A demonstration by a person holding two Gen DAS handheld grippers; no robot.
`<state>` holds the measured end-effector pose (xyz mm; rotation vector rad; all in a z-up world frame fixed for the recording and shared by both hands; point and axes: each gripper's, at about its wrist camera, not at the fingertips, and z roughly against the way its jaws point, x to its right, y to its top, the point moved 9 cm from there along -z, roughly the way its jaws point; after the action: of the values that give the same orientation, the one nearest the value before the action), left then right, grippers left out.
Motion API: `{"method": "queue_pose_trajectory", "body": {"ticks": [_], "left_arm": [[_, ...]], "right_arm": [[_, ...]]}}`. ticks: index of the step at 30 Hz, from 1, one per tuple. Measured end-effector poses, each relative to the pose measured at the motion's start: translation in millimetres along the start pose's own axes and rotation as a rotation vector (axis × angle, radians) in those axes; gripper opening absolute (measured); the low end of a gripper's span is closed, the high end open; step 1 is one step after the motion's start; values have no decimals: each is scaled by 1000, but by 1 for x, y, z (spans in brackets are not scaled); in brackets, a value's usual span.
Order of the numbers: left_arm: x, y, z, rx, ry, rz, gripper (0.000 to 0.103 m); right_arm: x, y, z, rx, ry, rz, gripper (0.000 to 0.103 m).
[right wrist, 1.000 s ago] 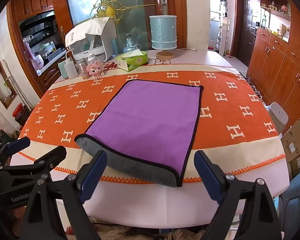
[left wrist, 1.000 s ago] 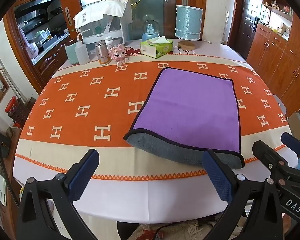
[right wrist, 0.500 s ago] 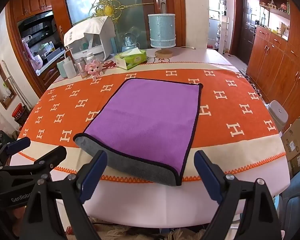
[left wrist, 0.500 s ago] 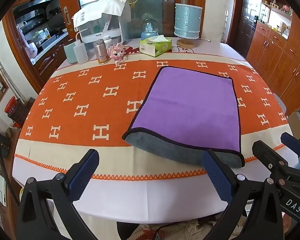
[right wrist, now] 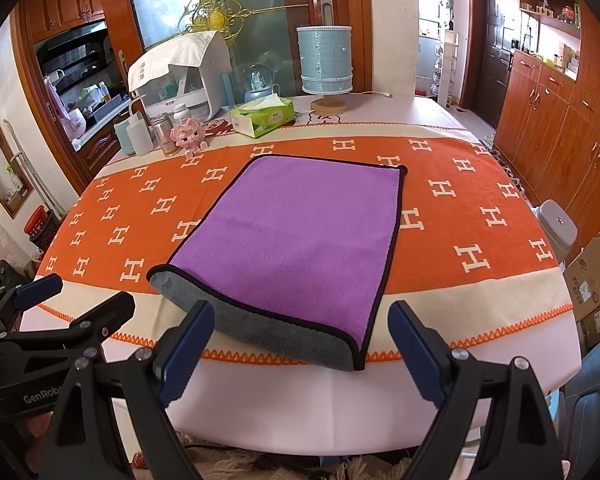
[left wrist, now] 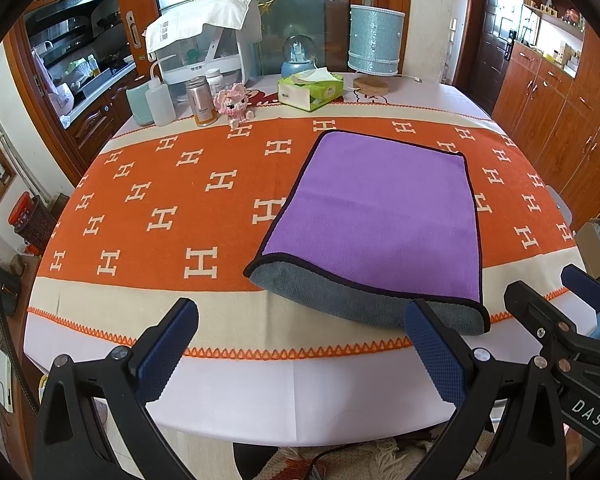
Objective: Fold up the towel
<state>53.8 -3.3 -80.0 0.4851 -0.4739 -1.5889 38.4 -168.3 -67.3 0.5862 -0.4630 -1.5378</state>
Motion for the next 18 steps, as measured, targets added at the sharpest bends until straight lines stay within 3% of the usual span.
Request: {"method": "queue_pose_trajectory", "body": {"ticks": [18], "left_arm": [[0,0,-1,-8,-4,2,102]], "right_arm": [[-1,2,0,-3,-3,2,89]]}}
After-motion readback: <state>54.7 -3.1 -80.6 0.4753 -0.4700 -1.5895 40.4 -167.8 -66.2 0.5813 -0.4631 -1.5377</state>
